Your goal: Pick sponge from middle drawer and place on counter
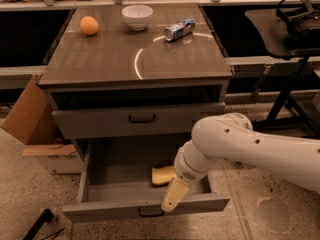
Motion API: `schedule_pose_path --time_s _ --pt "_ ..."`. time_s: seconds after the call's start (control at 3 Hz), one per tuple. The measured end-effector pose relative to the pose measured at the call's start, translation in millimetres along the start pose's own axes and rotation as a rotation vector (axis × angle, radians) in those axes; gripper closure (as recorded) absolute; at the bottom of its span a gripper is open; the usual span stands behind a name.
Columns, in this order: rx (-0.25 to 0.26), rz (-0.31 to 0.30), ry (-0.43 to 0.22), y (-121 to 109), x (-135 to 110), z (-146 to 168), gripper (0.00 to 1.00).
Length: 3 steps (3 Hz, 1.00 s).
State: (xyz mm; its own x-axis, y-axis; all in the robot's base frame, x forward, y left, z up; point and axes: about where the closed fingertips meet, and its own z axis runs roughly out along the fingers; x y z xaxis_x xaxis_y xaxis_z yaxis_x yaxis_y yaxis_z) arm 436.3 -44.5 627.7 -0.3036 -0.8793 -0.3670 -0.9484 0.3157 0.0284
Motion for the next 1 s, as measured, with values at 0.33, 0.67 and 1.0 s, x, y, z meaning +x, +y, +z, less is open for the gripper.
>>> schedule_pose_path --time_s 0.33,0.67,1.0 --pt "-0.04 0.007 -0.119 -10 4 39 0.0" --pt "-0.04 0.007 -0.119 -10 4 39 0.0" --pt "-0.041 -0.008 -0.147 -27 5 51 0.0"
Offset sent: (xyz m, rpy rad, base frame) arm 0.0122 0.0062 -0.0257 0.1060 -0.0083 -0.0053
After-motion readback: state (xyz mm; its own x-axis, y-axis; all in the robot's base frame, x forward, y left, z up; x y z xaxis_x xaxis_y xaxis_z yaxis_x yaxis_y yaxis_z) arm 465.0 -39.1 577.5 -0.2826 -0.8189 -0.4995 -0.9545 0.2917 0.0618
